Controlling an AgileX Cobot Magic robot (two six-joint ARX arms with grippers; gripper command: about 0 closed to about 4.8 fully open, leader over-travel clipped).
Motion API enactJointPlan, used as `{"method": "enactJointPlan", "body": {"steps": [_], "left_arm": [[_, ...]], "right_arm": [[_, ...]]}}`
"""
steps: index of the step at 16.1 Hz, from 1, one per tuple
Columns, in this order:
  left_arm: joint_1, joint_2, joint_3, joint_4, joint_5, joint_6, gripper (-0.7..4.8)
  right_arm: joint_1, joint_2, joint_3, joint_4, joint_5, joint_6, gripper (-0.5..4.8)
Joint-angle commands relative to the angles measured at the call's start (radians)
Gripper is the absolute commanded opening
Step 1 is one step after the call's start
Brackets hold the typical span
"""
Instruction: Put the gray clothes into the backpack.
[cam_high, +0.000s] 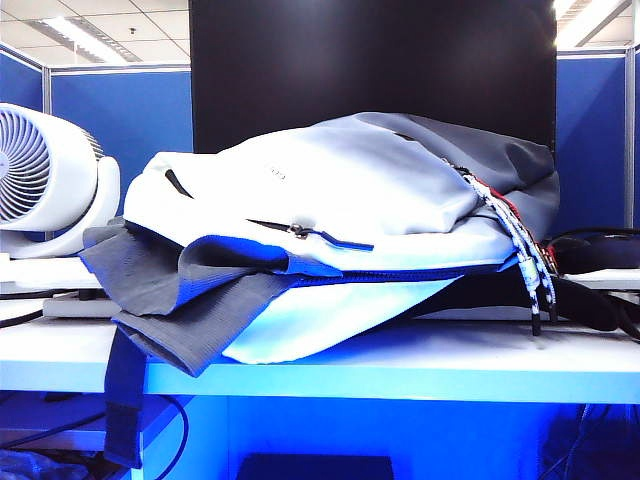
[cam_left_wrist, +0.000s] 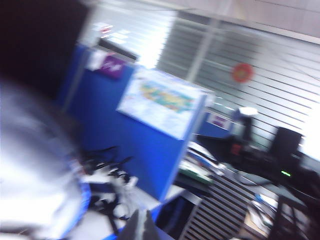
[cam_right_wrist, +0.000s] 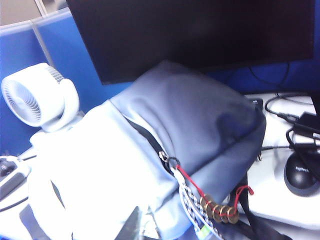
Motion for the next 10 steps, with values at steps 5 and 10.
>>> {"method": "enactJointPlan", "body": {"steps": [5,10], "left_arm": [[-0.003,0.0,-0.015,-0.667,-0.399,0.658,-0.05],[-0.003,0.0,-0.015,-0.875,-0.629,0.911,-0.05]], "right_arm": [[0.0,0.0,-0.213,0.357,0.0,-0.05,-0.01],[-0.001,0.002,-0.363,0.491,0.095,-0.053,-0.01]]}}
